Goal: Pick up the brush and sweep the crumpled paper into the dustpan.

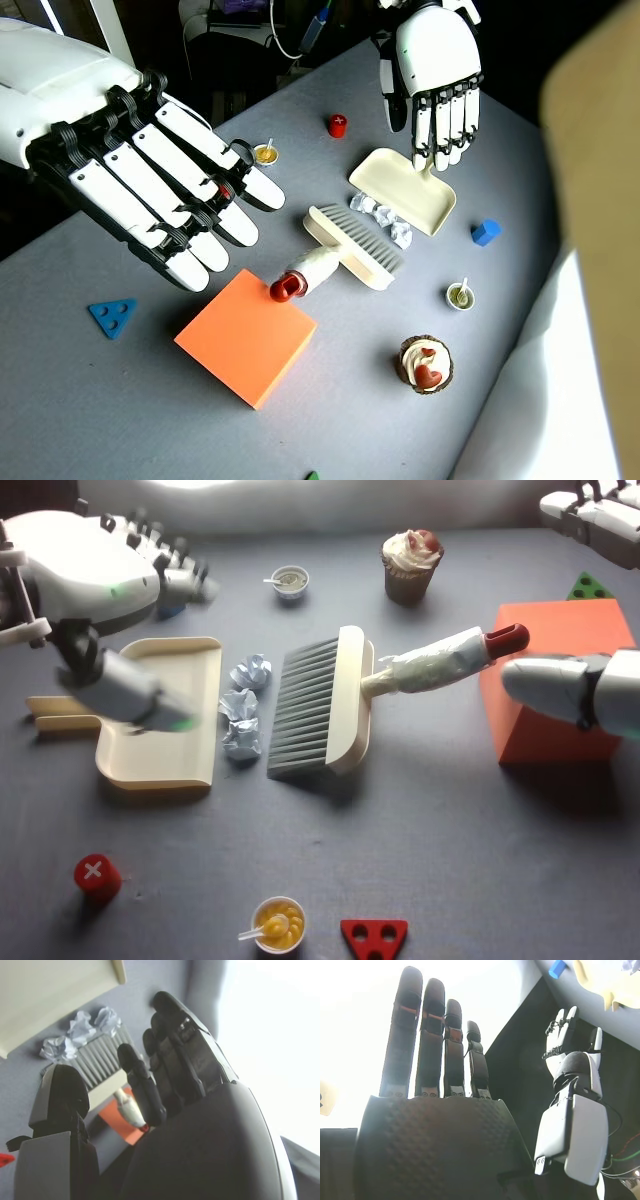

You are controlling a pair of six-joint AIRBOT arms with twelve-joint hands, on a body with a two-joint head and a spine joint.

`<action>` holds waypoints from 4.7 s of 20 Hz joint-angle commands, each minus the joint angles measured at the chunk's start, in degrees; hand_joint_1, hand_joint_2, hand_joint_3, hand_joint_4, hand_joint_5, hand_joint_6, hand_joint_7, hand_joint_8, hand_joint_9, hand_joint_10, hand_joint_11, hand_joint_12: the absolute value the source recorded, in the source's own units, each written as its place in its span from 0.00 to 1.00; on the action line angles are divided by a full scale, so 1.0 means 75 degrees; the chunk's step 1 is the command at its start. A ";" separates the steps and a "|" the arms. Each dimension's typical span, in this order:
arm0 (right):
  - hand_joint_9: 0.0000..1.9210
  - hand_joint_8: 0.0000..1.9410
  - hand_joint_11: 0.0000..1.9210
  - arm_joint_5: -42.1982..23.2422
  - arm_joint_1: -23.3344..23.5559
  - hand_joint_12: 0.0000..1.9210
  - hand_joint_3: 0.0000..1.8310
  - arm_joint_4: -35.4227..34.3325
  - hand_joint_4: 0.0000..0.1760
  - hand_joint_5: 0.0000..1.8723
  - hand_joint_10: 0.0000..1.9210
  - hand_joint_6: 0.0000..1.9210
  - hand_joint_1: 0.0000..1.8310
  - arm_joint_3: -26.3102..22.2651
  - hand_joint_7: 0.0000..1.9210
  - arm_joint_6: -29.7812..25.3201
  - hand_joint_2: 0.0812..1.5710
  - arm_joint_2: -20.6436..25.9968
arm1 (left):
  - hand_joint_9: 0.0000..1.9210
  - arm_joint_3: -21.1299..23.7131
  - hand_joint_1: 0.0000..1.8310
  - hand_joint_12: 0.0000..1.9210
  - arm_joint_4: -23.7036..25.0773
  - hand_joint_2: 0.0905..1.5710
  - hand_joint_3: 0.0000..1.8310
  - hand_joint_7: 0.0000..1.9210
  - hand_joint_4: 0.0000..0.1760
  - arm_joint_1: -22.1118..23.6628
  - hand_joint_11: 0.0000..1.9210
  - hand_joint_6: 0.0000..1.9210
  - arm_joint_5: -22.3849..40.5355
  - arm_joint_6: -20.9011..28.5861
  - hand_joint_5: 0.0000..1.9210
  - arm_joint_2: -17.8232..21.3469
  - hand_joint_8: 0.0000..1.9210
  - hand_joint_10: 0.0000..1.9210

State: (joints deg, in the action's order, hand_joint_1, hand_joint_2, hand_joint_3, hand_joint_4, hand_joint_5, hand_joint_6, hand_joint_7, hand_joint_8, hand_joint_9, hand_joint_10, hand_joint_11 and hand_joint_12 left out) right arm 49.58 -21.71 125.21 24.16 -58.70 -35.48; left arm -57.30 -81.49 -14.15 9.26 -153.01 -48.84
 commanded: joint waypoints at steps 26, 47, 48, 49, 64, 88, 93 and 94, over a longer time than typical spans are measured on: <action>0.11 0.00 0.10 -0.0173 0.0058 0.01 0.00 0.0193 0.00 0.14 0.00 0.01 0.00 -0.0117 0.12 -0.0051 0.60 0.0067 | 0.07 -0.0914 0.36 0.04 -0.0519 0.61 0.00 0.06 0.12 -0.0675 0.07 0.01 0.0628 -0.0399 0.04 -0.0076 0.01 0.00; 0.13 0.00 0.11 -0.0175 0.0058 0.01 0.00 0.0193 0.00 0.16 0.01 0.00 0.00 -0.0155 0.13 -0.0051 0.60 0.0075 | 0.08 -0.1728 0.32 0.04 0.1411 0.68 0.01 0.10 0.23 -0.1607 0.07 0.01 0.1159 0.2206 0.15 -0.0590 0.00 0.00; 0.14 0.01 0.12 -0.0178 0.0058 0.01 0.00 0.0193 0.00 0.15 0.01 0.00 0.00 -0.0164 0.15 -0.0051 0.60 0.0075 | 0.08 -0.1762 0.32 0.04 0.1673 0.69 0.00 0.10 0.26 -0.1790 0.07 0.01 0.1184 0.2586 0.16 -0.0628 0.00 0.00; 0.14 0.01 0.12 -0.0180 0.0058 0.01 0.00 0.0194 0.00 0.15 0.01 0.00 0.00 -0.0167 0.15 -0.0051 0.60 0.0075 | 0.08 -0.1777 0.32 0.04 0.1831 0.69 0.00 0.10 0.26 -0.1896 0.07 0.01 0.1219 0.2793 0.16 -0.0645 0.00 0.00; 0.14 0.00 0.12 -0.0198 0.0058 0.01 0.00 0.0194 0.00 0.15 0.00 0.00 0.00 -0.0187 0.14 -0.0050 0.61 0.0075 | 0.09 -0.2353 0.37 0.03 0.3158 0.66 0.00 0.12 0.23 -0.2613 0.06 0.00 0.1593 0.4374 0.18 -0.1029 0.00 0.00; 0.14 0.00 0.12 -0.0196 0.0058 0.00 0.00 0.0194 0.00 0.15 0.00 0.00 0.00 -0.0223 0.14 -0.0050 0.61 0.0074 | 0.12 -0.2805 0.46 0.05 0.3604 0.69 0.00 0.17 0.40 -0.2696 0.09 0.01 0.1741 0.4561 0.37 -0.1804 0.00 0.00; 0.15 0.01 0.12 -0.0195 0.0058 0.01 0.00 0.0194 0.00 0.16 0.01 0.01 0.00 -0.0223 0.15 -0.0050 0.61 0.0074 | 0.13 -0.2803 0.59 0.06 0.3607 0.70 0.00 0.18 0.00 -0.2720 0.12 0.51 0.1755 0.4564 0.51 -0.1831 0.00 0.00; 0.14 0.00 0.12 -0.0194 0.0058 0.01 0.00 0.0194 0.00 0.16 0.00 0.01 0.00 -0.0223 0.15 -0.0050 0.61 0.0074 | 0.14 -0.2803 0.59 0.06 0.3624 0.69 0.00 0.17 0.02 -0.2720 0.13 0.50 0.1758 0.4564 0.52 -0.1841 0.00 0.00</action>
State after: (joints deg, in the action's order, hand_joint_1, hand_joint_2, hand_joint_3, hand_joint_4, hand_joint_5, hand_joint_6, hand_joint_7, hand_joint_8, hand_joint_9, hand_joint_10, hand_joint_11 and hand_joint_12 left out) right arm 44.12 -21.71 123.09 22.81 -58.74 -35.29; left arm -77.97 -54.65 -34.22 20.80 -118.45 -62.63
